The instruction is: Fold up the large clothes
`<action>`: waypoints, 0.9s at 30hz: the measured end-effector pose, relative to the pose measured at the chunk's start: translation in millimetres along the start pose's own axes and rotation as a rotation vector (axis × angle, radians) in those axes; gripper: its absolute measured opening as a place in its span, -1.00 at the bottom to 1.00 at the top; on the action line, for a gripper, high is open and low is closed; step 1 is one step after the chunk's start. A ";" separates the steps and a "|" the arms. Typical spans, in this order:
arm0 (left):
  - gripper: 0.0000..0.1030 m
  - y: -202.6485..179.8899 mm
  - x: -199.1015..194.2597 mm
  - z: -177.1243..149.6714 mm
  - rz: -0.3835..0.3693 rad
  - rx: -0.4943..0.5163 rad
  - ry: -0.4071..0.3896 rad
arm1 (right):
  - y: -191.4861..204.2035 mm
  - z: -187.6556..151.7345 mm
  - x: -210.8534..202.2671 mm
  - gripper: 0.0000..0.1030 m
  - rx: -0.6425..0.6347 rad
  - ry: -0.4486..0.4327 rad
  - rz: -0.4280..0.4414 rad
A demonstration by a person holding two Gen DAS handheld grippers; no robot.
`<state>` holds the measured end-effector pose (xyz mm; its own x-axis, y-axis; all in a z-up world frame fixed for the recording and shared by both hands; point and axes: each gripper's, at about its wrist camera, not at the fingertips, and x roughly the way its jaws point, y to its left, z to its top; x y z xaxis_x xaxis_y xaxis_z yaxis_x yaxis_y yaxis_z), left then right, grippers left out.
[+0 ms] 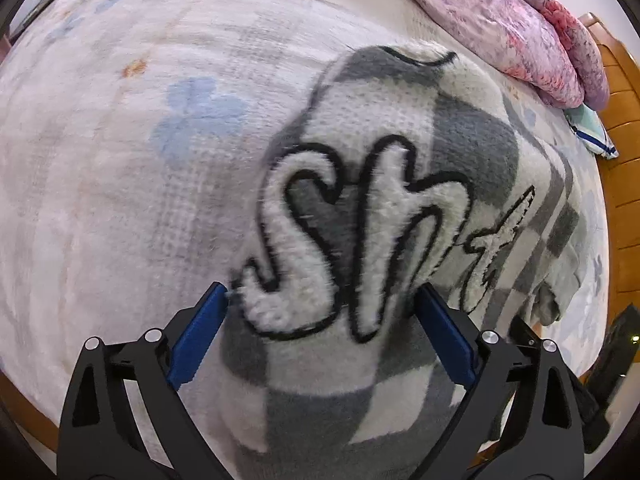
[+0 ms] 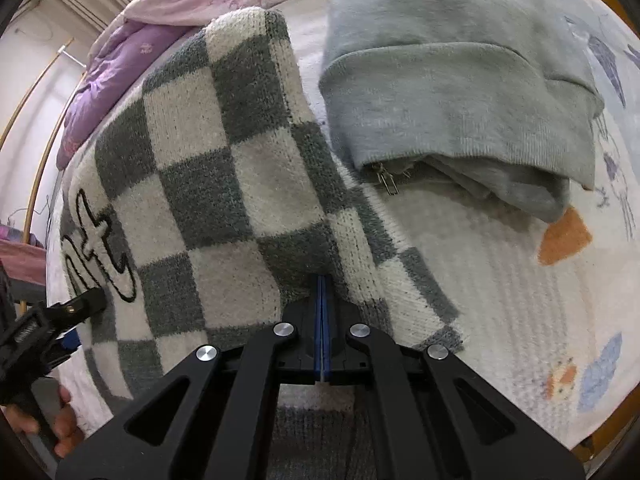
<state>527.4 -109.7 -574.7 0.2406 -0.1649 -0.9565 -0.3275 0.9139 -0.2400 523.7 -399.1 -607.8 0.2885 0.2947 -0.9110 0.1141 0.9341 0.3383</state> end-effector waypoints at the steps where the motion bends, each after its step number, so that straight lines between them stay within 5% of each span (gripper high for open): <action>1: 0.87 0.4 2.0 1.0 0.009 -0.001 0.002 | 5.3 6.9 -7.4 -0.95 -0.006 -0.015 0.006; 6: 0.88 1.8 5.0 6.7 0.009 0.000 0.005 | 49.6 44.6 -26.2 -0.89 -0.103 -0.103 0.096; 10: 0.90 0.0 7.6 11.1 0.014 0.010 0.011 | 80.8 74.7 4.3 -0.97 -0.175 -0.093 0.171; 14: 0.93 -10.1 17.4 18.4 0.006 0.032 0.014 | 51.9 88.5 37.3 -1.00 -0.076 -0.031 0.156; 17: 0.93 -13.6 20.6 20.1 0.010 0.041 0.009 | 51.4 91.8 40.2 -1.00 -0.094 -0.036 0.107; 21: 0.93 -5.2 17.6 16.4 -0.030 0.016 -0.002 | 47.2 89.5 28.5 -0.96 -0.074 -0.024 0.151; 24: 0.93 11.3 7.4 4.9 -0.096 -0.042 -0.023 | 23.6 69.5 1.6 -0.58 -0.010 -0.033 0.205; 26: 0.92 19.6 1.4 -2.8 -0.114 -0.078 -0.044 | 7.7 50.6 -11.3 0.43 0.027 -0.036 0.191; 27: 0.92 26.2 -2.0 -10.8 -0.144 -0.107 -0.058 | -3.2 36.4 -18.3 0.45 0.050 -0.043 0.167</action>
<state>508.5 -89.4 -580.9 0.3434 -0.2671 -0.9004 -0.3804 0.8370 -0.3934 552.7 -414.8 -583.7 0.3476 0.4355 -0.8304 0.1082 0.8611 0.4969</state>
